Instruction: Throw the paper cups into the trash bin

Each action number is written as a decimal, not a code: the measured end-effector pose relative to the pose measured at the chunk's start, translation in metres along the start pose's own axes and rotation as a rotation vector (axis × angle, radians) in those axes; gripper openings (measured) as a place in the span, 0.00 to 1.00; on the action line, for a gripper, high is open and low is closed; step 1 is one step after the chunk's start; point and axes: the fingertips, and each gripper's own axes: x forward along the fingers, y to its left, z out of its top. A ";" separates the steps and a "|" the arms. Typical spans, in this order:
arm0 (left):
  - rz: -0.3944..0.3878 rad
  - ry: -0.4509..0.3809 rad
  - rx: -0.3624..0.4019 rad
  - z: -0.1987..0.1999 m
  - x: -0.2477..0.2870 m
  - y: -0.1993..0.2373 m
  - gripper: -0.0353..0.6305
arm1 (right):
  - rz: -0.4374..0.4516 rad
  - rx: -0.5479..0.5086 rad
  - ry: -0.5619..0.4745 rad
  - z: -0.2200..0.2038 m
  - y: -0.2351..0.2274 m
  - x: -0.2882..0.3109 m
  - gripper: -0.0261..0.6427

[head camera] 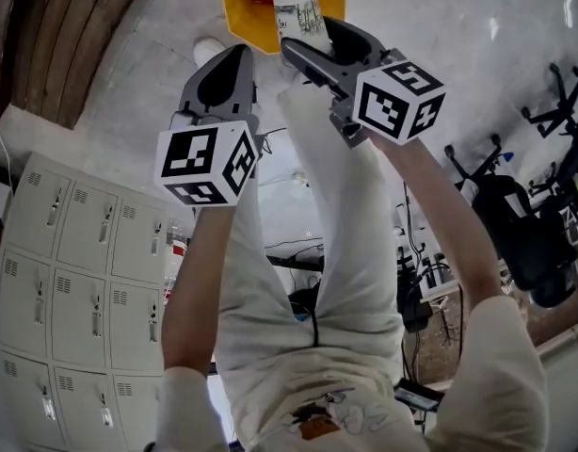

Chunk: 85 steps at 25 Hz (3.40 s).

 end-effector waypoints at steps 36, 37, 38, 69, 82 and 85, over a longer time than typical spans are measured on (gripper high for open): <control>-0.028 0.133 0.051 0.000 0.037 -0.018 0.06 | -0.158 0.097 0.018 0.008 -0.011 -0.012 0.21; -0.031 0.125 0.051 0.008 0.029 -0.025 0.06 | -0.158 0.093 0.014 0.013 -0.003 -0.020 0.18; -0.034 0.117 0.054 0.015 0.021 -0.032 0.06 | -0.154 0.094 0.011 0.018 0.005 -0.029 0.16; -0.109 -0.175 0.143 0.159 -0.349 -0.226 0.06 | 0.030 -0.235 -0.044 0.089 0.325 -0.309 0.05; -0.178 -0.262 0.225 0.166 -0.450 -0.295 0.06 | 0.078 -0.432 -0.136 0.101 0.398 -0.409 0.05; -0.156 -0.296 0.224 0.176 -0.456 -0.294 0.06 | 0.081 -0.419 -0.120 0.086 0.401 -0.415 0.05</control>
